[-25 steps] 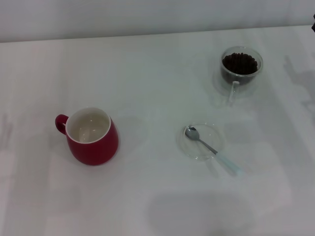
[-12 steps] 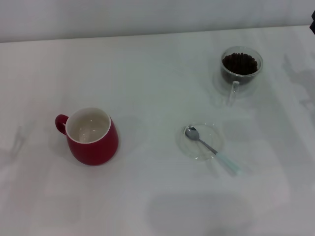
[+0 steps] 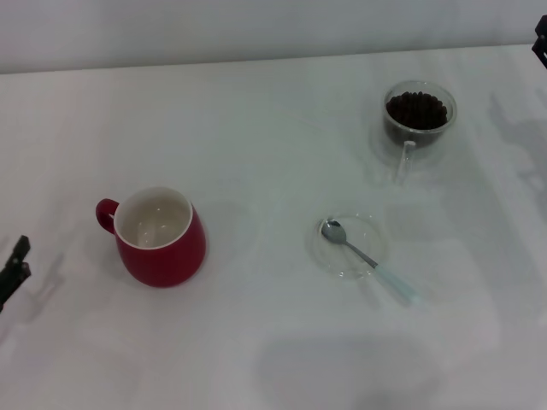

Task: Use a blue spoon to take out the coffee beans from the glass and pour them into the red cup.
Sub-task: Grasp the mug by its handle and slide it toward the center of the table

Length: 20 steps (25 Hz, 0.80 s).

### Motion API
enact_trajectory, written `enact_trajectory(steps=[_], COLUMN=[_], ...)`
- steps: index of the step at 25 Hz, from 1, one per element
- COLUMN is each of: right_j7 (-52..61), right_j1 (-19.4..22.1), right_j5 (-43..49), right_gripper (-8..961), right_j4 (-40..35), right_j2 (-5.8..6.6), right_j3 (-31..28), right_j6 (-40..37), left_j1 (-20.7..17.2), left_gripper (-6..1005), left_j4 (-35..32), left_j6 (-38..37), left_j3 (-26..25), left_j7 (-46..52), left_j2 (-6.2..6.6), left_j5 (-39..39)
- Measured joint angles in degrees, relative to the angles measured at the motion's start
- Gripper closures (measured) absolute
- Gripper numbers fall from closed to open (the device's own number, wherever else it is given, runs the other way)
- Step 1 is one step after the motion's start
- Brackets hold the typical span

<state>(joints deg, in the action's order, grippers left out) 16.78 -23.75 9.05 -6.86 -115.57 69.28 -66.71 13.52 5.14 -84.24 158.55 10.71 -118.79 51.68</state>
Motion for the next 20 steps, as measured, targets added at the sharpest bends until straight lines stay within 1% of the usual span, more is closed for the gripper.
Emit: enact_trajectory(steps=[2,3,7,12,16,20], right_j7=[0.0,0.0,0.0,0.0,0.0,0.2], right_j1=[0.0,0.0,0.0,0.0,0.1,0.1], right_j5=[0.0,0.0,0.0,0.1,0.4,0.4], right_gripper=[109,108,108,108,108,108], right_j4=[0.0,0.0,0.2,0.5,0.5,0.6], right_j2=[0.0,0.0,0.0,0.0,0.0,-0.06], right_j3=[0.0,0.0,0.4,0.4,0.5,0.5], right_j6=[0.0,0.0,0.0,0.0,-0.2,-0.3], left_j1=[0.3,1.5,3.2,4.4,5.7,6.2], left_gripper=[119,119,120,120,121,122], left_j4=[0.4,1.4,1.9,1.9,1.5,1.3], left_j6=[0.1,0.7,2.2,3.9,6.0,6.6], left_j3=[0.0,0.0,0.8,2.2,2.4,2.5], left_j7=[0.0,0.0,-1.0,-2.9,-4.4,-5.7], left_j2=[0.0,0.0,-0.02,-0.04,-0.14,-0.25], left_j5=[-0.6,-2.3,-3.3,-3.9,-4.6,-4.6])
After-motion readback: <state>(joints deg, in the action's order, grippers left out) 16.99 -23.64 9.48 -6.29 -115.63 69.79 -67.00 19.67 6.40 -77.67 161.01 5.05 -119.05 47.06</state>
